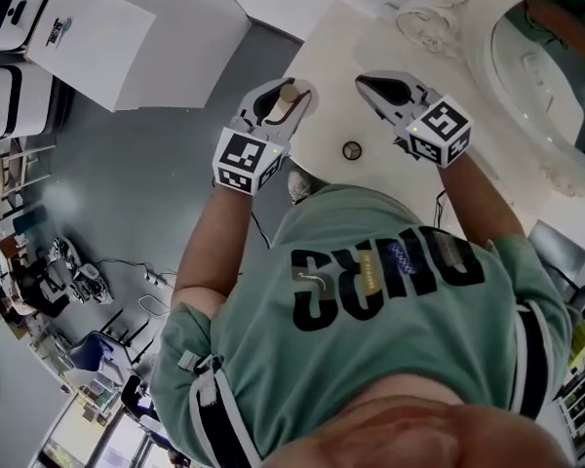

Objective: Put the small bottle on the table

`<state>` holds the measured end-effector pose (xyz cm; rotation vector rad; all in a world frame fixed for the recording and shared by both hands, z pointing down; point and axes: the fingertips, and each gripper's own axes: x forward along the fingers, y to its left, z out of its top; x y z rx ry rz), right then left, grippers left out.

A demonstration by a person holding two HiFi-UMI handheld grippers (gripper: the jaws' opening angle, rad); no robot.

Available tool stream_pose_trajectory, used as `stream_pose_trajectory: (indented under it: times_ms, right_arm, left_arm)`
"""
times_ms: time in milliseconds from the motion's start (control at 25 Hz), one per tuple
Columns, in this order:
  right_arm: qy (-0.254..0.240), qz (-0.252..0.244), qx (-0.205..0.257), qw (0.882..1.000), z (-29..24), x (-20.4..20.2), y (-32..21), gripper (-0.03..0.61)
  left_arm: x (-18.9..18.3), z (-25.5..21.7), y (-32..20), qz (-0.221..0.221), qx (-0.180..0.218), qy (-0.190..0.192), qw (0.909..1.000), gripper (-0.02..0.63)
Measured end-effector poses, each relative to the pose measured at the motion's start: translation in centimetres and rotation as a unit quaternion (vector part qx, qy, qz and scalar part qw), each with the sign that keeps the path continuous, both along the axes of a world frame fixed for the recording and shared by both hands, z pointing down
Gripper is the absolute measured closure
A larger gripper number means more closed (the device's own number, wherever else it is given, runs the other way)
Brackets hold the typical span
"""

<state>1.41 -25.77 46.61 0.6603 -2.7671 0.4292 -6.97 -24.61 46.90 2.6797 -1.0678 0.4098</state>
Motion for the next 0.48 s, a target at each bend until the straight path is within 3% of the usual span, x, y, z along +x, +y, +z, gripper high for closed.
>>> stream_pose_trajectory:
  times_ms: [480]
  right_arm:
    - [0.002,0.004,-0.010,1.000,5.4,-0.8,-0.9,0.584]
  left_arm:
    - [2.1,7.7,-2.7,0.006,-0.011,-0.018,0.9998,0.477]
